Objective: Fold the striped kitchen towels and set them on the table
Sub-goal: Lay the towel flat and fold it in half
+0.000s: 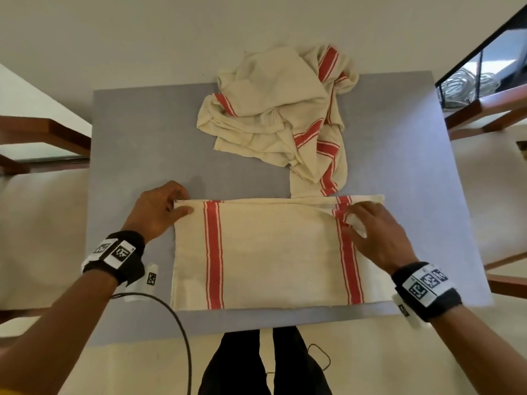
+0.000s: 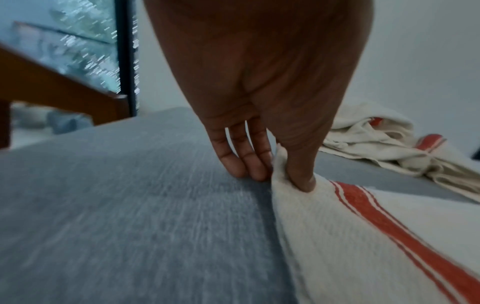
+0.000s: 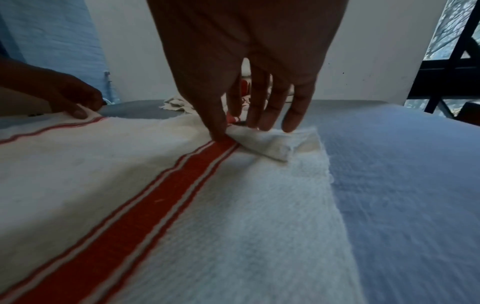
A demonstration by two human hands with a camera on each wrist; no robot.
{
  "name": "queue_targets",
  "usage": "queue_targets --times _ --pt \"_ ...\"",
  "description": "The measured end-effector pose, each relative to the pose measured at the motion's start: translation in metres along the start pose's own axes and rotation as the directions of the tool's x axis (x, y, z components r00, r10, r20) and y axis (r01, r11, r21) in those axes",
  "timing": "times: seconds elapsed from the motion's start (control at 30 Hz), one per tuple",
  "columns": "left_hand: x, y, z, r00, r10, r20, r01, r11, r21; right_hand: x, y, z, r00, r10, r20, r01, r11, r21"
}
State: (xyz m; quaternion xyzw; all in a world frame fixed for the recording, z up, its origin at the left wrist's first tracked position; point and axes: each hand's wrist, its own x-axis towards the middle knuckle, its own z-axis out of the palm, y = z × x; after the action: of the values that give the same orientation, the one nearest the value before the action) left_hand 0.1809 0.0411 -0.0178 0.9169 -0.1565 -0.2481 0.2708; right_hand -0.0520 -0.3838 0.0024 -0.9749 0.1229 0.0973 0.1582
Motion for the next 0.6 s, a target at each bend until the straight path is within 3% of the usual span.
queue_targets --times 0.13,0.27,0.43,0.6 --pt "0.000 -0.002 0.001 0.998 0.066 0.011 -0.067 0.976 0.208 0.014 0.016 0.003 0.998 0.058 0.025 -0.055 0.994 -0.095" --pt "-0.004 -0.009 0.001 1.000 -0.004 -0.029 0.010 0.975 0.223 0.019 0.017 0.000 0.998 0.059 0.033 -0.056 0.994 -0.090" --pt "-0.009 -0.011 0.004 0.990 0.099 -0.101 -0.072 0.967 0.244 0.020 0.020 -0.003 0.993 -0.012 0.117 0.023 0.995 -0.093" --pt "-0.013 -0.019 0.011 0.983 0.100 -0.152 -0.080 0.988 0.135 0.023 0.029 0.001 0.999 -0.046 0.022 0.048 0.990 -0.131"
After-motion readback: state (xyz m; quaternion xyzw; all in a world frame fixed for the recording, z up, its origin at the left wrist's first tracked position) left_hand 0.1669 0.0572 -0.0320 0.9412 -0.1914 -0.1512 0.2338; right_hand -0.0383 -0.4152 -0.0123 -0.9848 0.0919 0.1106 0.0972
